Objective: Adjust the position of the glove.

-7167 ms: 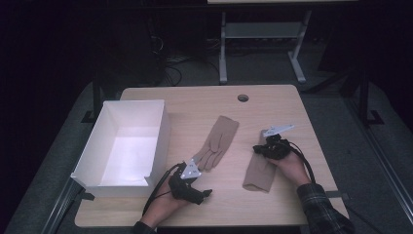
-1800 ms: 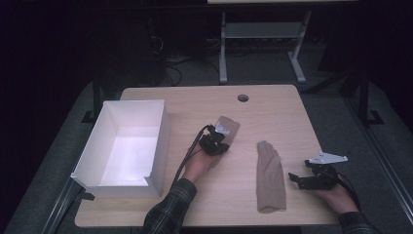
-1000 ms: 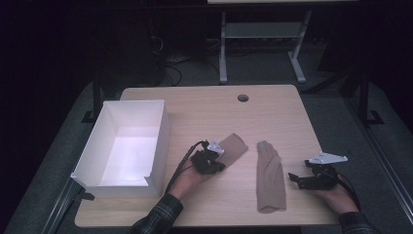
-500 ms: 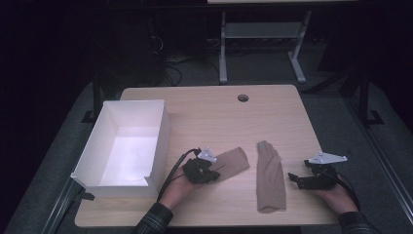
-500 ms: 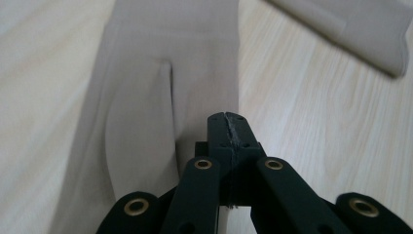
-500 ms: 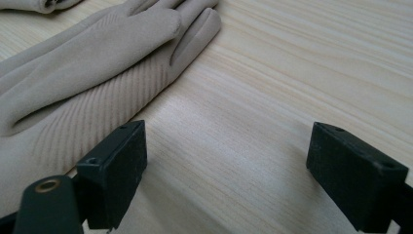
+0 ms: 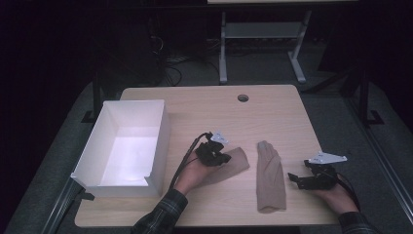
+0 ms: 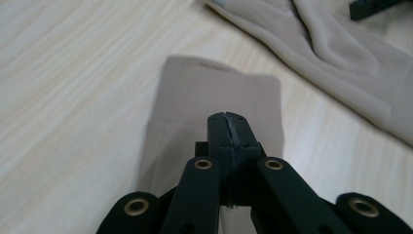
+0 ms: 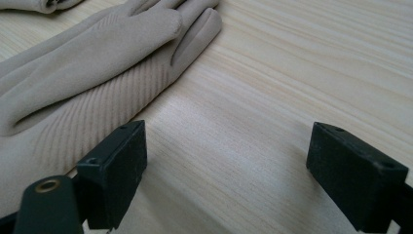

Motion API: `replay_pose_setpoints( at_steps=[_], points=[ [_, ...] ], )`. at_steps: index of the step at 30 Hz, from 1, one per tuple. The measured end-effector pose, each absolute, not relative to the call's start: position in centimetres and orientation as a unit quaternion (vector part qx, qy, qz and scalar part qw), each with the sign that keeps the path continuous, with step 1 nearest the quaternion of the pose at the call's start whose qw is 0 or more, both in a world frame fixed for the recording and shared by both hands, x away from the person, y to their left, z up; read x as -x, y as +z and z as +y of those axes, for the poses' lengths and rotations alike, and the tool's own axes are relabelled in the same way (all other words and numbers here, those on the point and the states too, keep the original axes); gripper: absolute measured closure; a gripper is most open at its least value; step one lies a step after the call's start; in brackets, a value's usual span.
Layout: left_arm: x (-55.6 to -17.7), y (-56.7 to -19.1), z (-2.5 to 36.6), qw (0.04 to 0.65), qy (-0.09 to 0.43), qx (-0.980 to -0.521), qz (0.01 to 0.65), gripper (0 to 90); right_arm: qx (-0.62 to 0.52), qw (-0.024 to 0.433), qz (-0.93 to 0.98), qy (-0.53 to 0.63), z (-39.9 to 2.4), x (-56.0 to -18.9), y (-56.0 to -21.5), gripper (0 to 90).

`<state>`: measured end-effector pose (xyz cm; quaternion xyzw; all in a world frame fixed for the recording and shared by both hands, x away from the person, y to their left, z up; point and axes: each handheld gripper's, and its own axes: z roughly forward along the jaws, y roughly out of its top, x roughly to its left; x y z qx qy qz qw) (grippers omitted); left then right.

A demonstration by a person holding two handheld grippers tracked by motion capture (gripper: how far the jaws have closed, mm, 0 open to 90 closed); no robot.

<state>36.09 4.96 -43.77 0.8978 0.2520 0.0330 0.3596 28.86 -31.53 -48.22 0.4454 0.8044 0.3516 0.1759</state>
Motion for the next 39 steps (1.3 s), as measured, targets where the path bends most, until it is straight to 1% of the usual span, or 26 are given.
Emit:
replay_pose_setpoints(
  at_steps=[6, 7, 9, 11, 17, 23, 30, 39],
  points=[
    [-37.3, -44.6, 1.8, 0.354, 0.025, -0.904, 0.241, 89.8, -0.445, 0.175, 0.805, 0.352, -31.5, -28.9, -48.2, 14.5],
    [-37.3, -44.6, 1.8, 0.354, 0.025, -0.904, 0.241, 89.8, -0.445, 0.175, 0.805, 0.352, -31.5, -28.9, -48.2, 14.5],
    [-37.7, -45.2, 0.5, 0.342, 0.022, -0.909, 0.238, 89.8, -0.444, 0.175, 0.805, 0.352, -31.5, -28.9, -48.2, 14.5],
    [-37.9, -45.4, 0.2, 0.335, 0.022, -0.914, 0.230, 89.8, -0.444, 0.175, 0.805, 0.352, -31.5, -28.9, -48.2, 14.5],
    [-37.5, -46.0, -0.4, 0.337, 0.012, -0.913, 0.230, 89.8, -0.442, 0.175, 0.806, 0.353, -31.6, -28.9, -48.2, 14.5],
    [-36.3, -46.1, -0.4, 0.345, -0.003, -0.913, 0.220, 89.8, -0.442, 0.175, 0.806, 0.353, -31.6, -28.9, -48.2, 14.5],
    [-33.8, -46.2, -0.4, 0.351, -0.019, -0.914, 0.202, 89.8, -0.441, 0.175, 0.806, 0.352, -31.6, -28.9, -48.2, 14.5],
    [-30.6, -46.0, 0.3, 0.343, -0.040, -0.923, 0.170, 89.8, -0.442, 0.175, 0.806, 0.352, -31.5, -28.9, -48.2, 14.6]
  ],
)
